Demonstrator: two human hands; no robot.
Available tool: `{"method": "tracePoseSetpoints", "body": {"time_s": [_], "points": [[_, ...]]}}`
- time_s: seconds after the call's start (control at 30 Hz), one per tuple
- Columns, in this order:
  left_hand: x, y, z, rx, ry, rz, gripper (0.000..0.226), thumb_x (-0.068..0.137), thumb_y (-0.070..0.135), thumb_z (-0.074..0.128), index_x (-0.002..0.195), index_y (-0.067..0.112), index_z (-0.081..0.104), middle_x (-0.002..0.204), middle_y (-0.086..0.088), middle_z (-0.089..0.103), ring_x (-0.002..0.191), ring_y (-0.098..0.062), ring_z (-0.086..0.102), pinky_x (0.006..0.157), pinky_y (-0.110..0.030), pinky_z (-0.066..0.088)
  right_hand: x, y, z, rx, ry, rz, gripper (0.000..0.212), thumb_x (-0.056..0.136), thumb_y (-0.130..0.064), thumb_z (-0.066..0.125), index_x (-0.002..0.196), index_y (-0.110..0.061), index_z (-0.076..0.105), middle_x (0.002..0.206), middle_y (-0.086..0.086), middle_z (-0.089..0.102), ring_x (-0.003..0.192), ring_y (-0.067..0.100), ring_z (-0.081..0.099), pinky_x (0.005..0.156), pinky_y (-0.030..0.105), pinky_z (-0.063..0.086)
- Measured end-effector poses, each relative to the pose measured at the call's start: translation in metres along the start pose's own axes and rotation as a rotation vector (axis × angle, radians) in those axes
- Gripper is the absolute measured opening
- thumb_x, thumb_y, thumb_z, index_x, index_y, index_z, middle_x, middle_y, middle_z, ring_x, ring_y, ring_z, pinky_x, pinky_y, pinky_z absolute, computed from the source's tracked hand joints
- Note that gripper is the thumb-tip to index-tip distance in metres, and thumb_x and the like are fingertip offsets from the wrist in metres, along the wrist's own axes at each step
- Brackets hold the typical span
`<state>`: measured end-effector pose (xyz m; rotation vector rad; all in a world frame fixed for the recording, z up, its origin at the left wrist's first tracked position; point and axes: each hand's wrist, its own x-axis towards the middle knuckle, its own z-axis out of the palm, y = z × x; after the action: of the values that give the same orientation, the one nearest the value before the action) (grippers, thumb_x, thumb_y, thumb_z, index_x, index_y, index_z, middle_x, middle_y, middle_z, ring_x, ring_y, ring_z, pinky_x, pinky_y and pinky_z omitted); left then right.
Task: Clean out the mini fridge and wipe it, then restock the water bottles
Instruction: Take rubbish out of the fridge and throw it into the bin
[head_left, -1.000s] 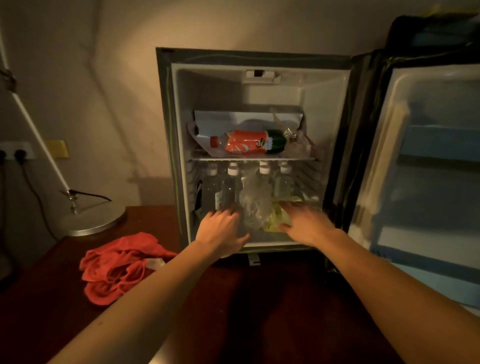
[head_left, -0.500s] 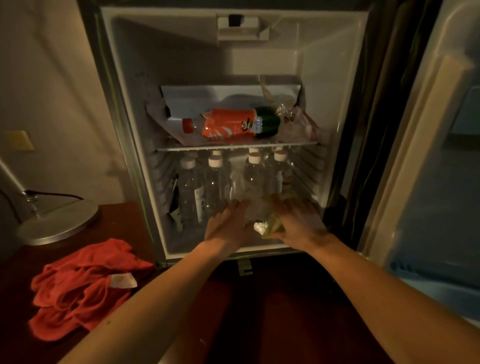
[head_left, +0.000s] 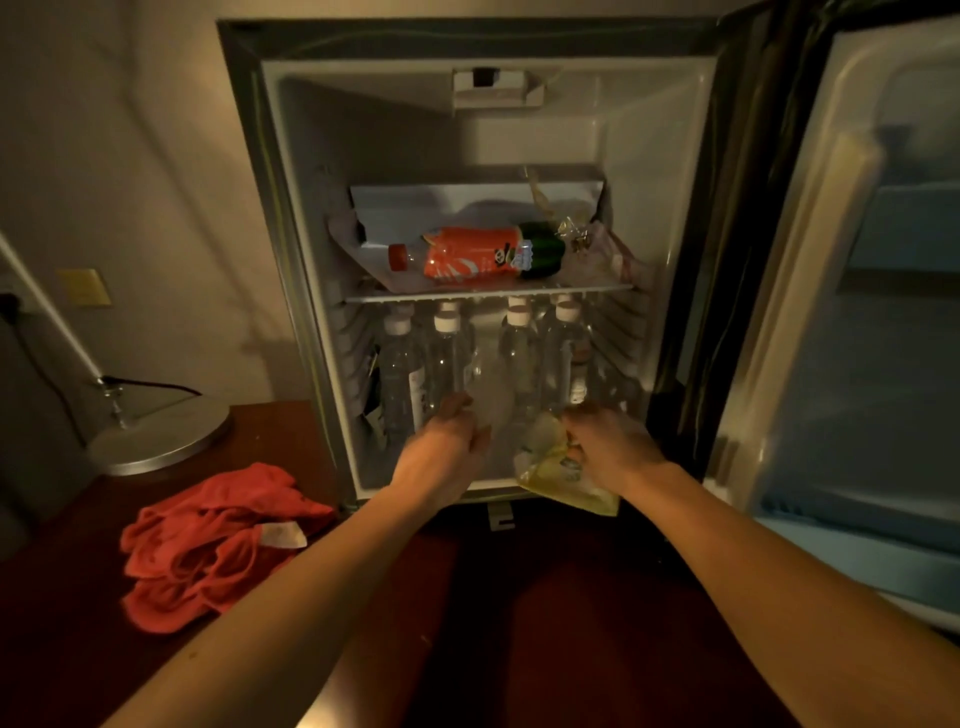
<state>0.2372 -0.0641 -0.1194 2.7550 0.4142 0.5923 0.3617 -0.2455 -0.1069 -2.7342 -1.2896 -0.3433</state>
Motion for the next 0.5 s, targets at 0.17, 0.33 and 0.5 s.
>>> {"method": "tracePoseSetpoints", "body": {"time_s": [0.17, 0.33, 0.5], "points": [[-0.016, 0.007, -0.014, -0.028, 0.091, 0.111, 0.028, 0.093, 0.033, 0.061, 0.087, 0.006, 0.069, 0.106, 0.0, 0.063, 0.08, -0.022, 0.063, 0.068, -0.044, 0.055, -0.028, -0.002, -0.013, 0.065, 0.073, -0.051, 0.051, 0.093, -0.011, 0.053, 0.141, -0.027, 0.041, 0.106, 0.008, 0.064, 0.091, 0.028, 0.064, 0.062, 0.031, 0.043], [-0.038, 0.029, -0.031, -0.101, 0.125, 0.198, 0.017, 0.088, 0.002, 0.055, 0.072, 0.0, 0.057, 0.078, -0.009, 0.057, 0.066, -0.027, 0.057, 0.061, -0.05, 0.051, -0.064, -0.004, -0.033, 0.068, 0.131, -0.036, 0.023, 0.096, -0.022, 0.051, 0.119, -0.021, 0.05, 0.104, 0.008, 0.063, 0.093, 0.03, 0.063, 0.064, 0.035, 0.044], [-0.066, 0.061, -0.032, -0.138, 0.108, 0.268, 0.005, 0.098, 0.003, 0.041, 0.097, 0.007, 0.043, 0.092, -0.007, 0.051, 0.074, -0.028, 0.053, 0.066, -0.053, 0.049, -0.11, 0.005, -0.049, 0.113, 0.173, -0.038, 0.013, 0.095, -0.013, 0.048, 0.105, -0.021, 0.046, 0.098, 0.002, 0.061, 0.085, 0.024, 0.06, 0.063, 0.033, 0.039]]}}
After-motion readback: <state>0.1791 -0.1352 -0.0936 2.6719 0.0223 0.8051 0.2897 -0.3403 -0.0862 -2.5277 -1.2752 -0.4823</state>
